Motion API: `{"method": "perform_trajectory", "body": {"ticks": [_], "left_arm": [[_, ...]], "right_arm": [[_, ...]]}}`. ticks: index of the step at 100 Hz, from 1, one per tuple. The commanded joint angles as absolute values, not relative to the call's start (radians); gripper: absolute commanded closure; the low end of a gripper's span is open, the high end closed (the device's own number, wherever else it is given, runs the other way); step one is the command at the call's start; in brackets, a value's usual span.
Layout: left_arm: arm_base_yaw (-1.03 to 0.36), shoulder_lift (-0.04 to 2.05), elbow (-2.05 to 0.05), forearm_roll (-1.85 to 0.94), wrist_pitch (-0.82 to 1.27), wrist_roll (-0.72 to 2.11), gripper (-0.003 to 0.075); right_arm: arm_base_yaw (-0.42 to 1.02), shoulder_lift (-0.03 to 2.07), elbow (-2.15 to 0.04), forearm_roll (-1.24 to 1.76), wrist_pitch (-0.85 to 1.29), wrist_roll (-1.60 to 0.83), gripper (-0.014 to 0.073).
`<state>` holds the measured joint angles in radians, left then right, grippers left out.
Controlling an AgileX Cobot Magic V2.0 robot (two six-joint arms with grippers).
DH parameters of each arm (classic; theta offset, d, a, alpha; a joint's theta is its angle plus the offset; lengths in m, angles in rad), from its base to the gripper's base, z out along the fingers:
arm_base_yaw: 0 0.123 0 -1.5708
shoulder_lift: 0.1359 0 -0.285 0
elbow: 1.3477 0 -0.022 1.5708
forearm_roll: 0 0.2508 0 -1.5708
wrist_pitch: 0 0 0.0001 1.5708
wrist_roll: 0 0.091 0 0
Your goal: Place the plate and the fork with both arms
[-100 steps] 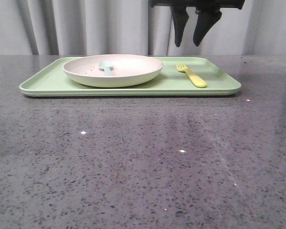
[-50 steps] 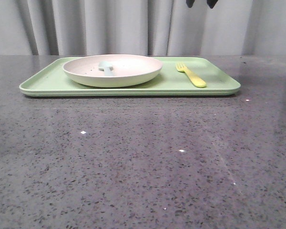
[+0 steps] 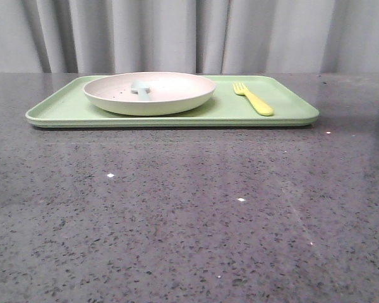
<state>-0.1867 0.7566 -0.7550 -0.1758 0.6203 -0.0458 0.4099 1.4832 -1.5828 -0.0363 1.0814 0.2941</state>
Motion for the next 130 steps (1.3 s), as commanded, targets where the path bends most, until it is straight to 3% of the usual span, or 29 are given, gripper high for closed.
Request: {"method": "perform_trajectory", "body": {"ticks": [1, 27, 47, 57, 90, 99, 130], "left_arm": [[-0.192, 0.739, -0.784, -0.174, 0.534, -0.058, 0.0408], [-0.192, 0.706, -0.784, -0.142, 0.532, -0.058, 0.0424], [-0.192, 0.685, -0.781, -0.134, 0.533, -0.058, 0.0517], [-0.192, 0.685, -0.774, -0.134, 0.533, -0.058, 0.0569], [-0.192, 0.683, -0.721, -0.134, 0.521, -0.058, 0.0741], [-0.192, 0.674, -0.707, -0.134, 0.511, -0.058, 0.0741], [-0.192, 0.544, -0.612, -0.128, 0.458, -0.058, 0.0741]], "right_arm": [[0.406, 1.375, -1.525, -0.06, 0.976, 0.289, 0.0264], [0.406, 1.18, -1.301, -0.075, 0.836, 0.289, 0.0274], [0.406, 1.03, -1.122, -0.08, 0.722, 0.299, 0.0505], [0.406, 0.961, -1.044, -0.084, 0.67, 0.299, 0.0574], [0.406, 0.733, -0.789, -0.153, 0.533, 0.299, 0.0606], [0.406, 0.676, -0.731, -0.153, 0.515, 0.299, 0.0666], [0.406, 0.484, -0.567, -0.153, 0.428, 0.299, 0.066]]}}
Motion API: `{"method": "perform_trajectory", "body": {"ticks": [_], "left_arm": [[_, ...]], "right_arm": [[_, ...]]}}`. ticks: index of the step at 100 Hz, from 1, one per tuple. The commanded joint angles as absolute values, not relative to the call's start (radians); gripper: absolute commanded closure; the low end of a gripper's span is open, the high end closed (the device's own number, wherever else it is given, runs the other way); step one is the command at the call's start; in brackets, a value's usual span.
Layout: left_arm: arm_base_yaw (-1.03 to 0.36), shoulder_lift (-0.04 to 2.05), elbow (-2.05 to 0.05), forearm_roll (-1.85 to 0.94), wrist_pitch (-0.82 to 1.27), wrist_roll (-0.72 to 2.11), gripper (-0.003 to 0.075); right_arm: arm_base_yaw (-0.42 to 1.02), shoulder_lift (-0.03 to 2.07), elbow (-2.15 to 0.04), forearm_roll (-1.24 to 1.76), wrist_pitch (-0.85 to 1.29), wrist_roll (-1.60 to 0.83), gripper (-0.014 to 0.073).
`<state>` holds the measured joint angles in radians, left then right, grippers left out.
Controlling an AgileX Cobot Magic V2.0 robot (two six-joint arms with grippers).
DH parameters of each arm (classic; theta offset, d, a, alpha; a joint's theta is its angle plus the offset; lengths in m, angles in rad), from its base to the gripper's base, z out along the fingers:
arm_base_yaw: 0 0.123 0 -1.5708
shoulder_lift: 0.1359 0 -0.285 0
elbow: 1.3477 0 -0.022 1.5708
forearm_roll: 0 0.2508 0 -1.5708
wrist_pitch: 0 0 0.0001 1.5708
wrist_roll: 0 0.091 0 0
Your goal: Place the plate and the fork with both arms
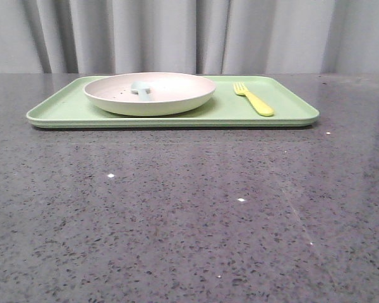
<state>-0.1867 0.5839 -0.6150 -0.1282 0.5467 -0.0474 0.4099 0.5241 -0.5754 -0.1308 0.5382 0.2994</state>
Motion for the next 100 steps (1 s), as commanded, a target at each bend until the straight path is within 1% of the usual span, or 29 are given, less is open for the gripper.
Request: {"method": "perform_trajectory", "body": {"ticks": [1, 26, 44, 100], "left_arm": [[-0.192, 0.54, -0.606, -0.128, 0.458, -0.058, 0.0741], [-0.192, 0.386, -0.509, -0.095, 0.433, -0.058, 0.0741], [-0.192, 0.3, -0.48, -0.088, 0.423, -0.058, 0.0741], [-0.192, 0.291, -0.478, -0.088, 0.423, -0.058, 0.0741]], "right_arm": [[0.406, 0.48, -0.564, -0.153, 0.428, 0.299, 0.066], [0.406, 0.352, -0.467, -0.155, 0.381, 0.299, 0.066], [0.406, 0.326, -0.45, -0.158, 0.38, 0.299, 0.066], [0.406, 0.327, -0.45, -0.158, 0.381, 0.299, 0.066]]}}
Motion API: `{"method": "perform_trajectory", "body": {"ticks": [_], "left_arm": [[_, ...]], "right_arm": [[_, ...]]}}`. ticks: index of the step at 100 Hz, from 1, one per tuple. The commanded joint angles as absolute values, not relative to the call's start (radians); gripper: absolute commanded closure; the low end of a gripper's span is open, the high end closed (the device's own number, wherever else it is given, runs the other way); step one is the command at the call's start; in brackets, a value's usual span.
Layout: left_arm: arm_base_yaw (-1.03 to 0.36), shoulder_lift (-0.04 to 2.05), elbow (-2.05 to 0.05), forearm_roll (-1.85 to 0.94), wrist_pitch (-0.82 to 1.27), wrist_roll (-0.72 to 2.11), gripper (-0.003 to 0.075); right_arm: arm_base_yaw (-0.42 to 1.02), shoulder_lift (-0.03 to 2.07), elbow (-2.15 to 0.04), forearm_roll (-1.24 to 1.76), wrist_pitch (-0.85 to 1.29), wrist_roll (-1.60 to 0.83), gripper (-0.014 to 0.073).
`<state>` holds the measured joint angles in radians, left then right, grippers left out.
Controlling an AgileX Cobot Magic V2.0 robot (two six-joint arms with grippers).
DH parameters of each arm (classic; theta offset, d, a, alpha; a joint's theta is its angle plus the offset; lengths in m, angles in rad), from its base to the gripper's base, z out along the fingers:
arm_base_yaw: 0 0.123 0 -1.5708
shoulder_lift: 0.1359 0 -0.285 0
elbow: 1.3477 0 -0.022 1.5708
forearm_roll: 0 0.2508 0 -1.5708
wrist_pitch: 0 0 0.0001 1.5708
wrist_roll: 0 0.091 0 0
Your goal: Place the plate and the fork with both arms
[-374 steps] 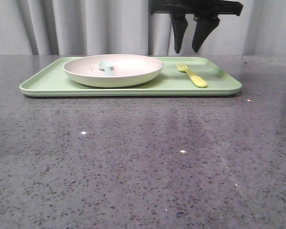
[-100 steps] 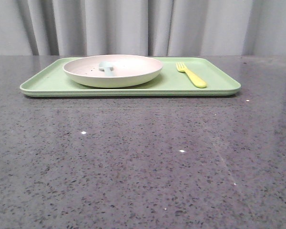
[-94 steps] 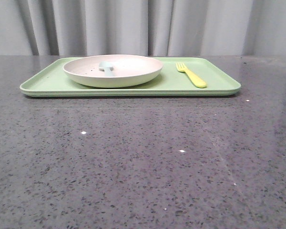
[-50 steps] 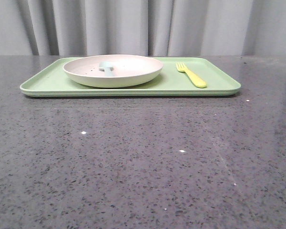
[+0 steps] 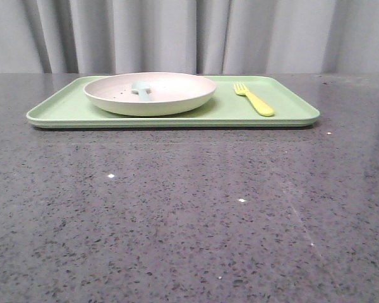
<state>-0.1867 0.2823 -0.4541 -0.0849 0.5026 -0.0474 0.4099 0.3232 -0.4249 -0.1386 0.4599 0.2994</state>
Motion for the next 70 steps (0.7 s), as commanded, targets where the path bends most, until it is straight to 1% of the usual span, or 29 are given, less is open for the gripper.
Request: {"method": "perform_trajectory", "body": {"ticks": [1, 39, 49, 70], "left_arm": [[-0.192, 0.291, -0.478, -0.088, 0.423, -0.058, 0.0741], [-0.192, 0.291, -0.465, -0.086, 0.41, -0.058, 0.0741], [-0.192, 0.289, -0.456, -0.033, 0.408, -0.058, 0.0741], [-0.117, 0.239, -0.379, -0.032, 0.272, -0.058, 0.0741]], "right_arm": [[0.406, 0.327, -0.45, -0.158, 0.381, 0.299, 0.066], [0.406, 0.327, -0.45, -0.158, 0.381, 0.299, 0.066], [0.406, 0.327, -0.45, -0.158, 0.381, 0.299, 0.066], [0.406, 0.327, -0.45, -0.158, 0.381, 0.299, 0.066]]}}
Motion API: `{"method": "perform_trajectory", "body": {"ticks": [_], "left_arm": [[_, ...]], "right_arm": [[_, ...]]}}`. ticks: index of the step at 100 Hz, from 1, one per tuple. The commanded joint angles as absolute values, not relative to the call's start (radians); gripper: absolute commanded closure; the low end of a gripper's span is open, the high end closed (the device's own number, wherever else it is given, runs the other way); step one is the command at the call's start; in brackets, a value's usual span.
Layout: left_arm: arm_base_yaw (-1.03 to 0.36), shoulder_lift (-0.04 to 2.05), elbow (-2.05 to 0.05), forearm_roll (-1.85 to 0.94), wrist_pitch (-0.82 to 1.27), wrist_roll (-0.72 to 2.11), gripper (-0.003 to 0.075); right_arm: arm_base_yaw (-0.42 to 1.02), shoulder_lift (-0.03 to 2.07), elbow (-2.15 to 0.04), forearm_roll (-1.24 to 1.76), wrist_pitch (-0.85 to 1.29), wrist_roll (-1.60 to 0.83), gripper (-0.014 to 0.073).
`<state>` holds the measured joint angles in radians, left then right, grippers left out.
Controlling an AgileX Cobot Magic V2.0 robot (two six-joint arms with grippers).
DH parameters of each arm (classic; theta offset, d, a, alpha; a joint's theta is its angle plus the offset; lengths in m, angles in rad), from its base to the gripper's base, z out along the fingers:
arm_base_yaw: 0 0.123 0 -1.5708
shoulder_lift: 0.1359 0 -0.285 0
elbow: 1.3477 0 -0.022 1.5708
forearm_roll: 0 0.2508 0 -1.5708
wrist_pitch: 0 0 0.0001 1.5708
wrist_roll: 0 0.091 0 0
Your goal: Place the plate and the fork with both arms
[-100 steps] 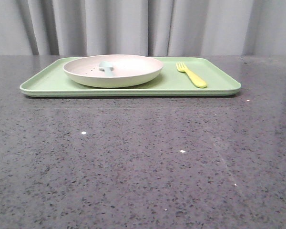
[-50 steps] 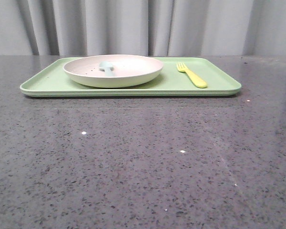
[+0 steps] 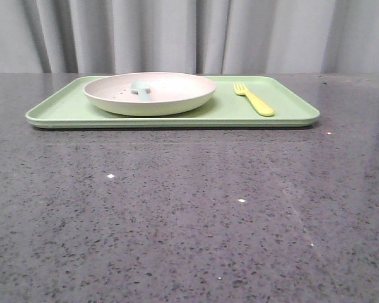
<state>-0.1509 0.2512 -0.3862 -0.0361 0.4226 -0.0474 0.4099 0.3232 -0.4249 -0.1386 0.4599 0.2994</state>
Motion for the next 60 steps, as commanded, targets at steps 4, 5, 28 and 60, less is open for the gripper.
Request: {"method": "perform_trajectory", "body": {"ticks": [4, 5, 28, 60], "left_arm": [[-0.095, 0.228, -0.356, -0.032, 0.25, -0.058, 0.0741], [-0.088, 0.224, -0.352, -0.032, 0.243, -0.058, 0.0741], [0.004, 0.138, -0.201, -0.032, 0.101, -0.058, 0.0741], [0.055, -0.028, -0.007, -0.03, 0.007, -0.058, 0.0741]], "right_arm": [[0.406, 0.327, -0.45, -0.158, 0.381, 0.299, 0.066], [0.406, 0.327, -0.45, -0.158, 0.381, 0.299, 0.066], [0.406, 0.327, -0.45, -0.158, 0.381, 0.299, 0.066], [0.406, 0.327, -0.45, -0.158, 0.381, 0.299, 0.066]]}}
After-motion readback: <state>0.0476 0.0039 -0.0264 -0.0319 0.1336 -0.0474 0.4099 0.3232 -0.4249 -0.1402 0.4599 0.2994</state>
